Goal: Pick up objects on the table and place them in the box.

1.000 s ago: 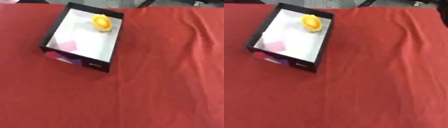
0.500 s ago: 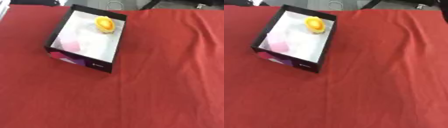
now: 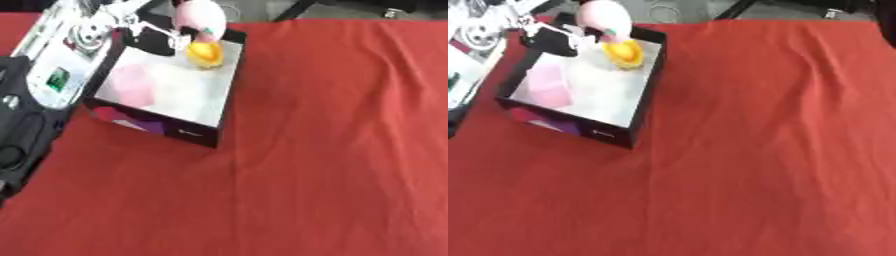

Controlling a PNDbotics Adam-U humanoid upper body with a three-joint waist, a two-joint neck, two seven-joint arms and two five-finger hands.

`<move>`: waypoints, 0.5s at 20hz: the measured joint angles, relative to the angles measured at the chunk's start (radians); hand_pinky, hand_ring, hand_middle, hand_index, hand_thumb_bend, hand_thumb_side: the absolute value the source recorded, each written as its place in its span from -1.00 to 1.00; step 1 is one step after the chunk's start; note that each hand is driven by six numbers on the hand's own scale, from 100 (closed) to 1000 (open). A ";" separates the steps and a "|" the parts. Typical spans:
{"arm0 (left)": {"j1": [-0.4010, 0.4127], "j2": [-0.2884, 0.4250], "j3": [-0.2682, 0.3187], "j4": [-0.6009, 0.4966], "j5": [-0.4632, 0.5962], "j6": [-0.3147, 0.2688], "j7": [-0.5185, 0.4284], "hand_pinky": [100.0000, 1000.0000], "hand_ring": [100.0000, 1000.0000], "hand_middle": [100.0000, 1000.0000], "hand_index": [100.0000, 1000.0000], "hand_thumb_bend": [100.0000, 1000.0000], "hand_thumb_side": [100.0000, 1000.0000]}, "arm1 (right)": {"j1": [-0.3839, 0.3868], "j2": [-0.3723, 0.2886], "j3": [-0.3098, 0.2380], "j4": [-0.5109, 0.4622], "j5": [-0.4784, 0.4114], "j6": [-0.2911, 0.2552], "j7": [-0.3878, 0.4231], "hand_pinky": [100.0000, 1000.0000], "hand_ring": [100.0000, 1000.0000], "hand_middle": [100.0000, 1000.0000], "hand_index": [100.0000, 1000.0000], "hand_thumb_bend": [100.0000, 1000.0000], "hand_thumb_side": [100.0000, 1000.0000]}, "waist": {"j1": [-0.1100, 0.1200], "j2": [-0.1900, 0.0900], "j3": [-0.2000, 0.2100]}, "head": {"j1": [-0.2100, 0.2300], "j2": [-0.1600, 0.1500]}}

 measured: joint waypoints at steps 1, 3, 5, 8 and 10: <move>0.005 -0.009 0.000 0.024 -0.017 -0.007 0.005 0.47 0.25 0.16 -0.02 -0.86 -1.00 | 0.000 0.000 0.000 0.000 0.000 0.000 0.000 0.98 0.61 0.37 0.60 -0.61 -0.45 | 0.000 0.000 -0.001 | 0.000 0.000; 0.013 -0.023 0.005 0.059 -0.047 -0.018 0.014 0.46 0.24 0.16 -0.01 -0.85 -1.00 | -0.001 0.000 0.000 0.000 0.000 0.001 -0.001 0.98 0.61 0.38 0.60 -0.62 -0.44 | -0.001 0.000 -0.001 | 0.001 0.000; 0.021 -0.031 0.009 0.083 -0.067 -0.023 0.026 0.47 0.24 0.17 0.00 -0.82 -1.00 | -0.003 0.000 0.000 0.000 0.000 0.001 -0.001 0.98 0.61 0.38 0.60 -0.62 -0.44 | -0.002 0.000 -0.002 | 0.001 0.000; 0.029 -0.036 0.014 0.105 -0.084 -0.023 0.043 0.47 0.25 0.17 0.02 -0.79 -1.00 | -0.002 0.000 0.000 0.000 0.000 0.001 -0.002 0.98 0.61 0.38 0.61 -0.63 -0.43 | -0.002 0.000 -0.002 | 0.000 -0.003; 0.032 -0.036 0.017 0.115 -0.092 -0.022 0.053 0.48 0.26 0.18 0.04 -0.74 -1.00 | -0.002 0.000 0.000 0.000 0.000 0.001 -0.002 0.98 0.62 0.38 0.61 -0.62 -0.43 | -0.002 0.000 -0.002 | 0.000 -0.008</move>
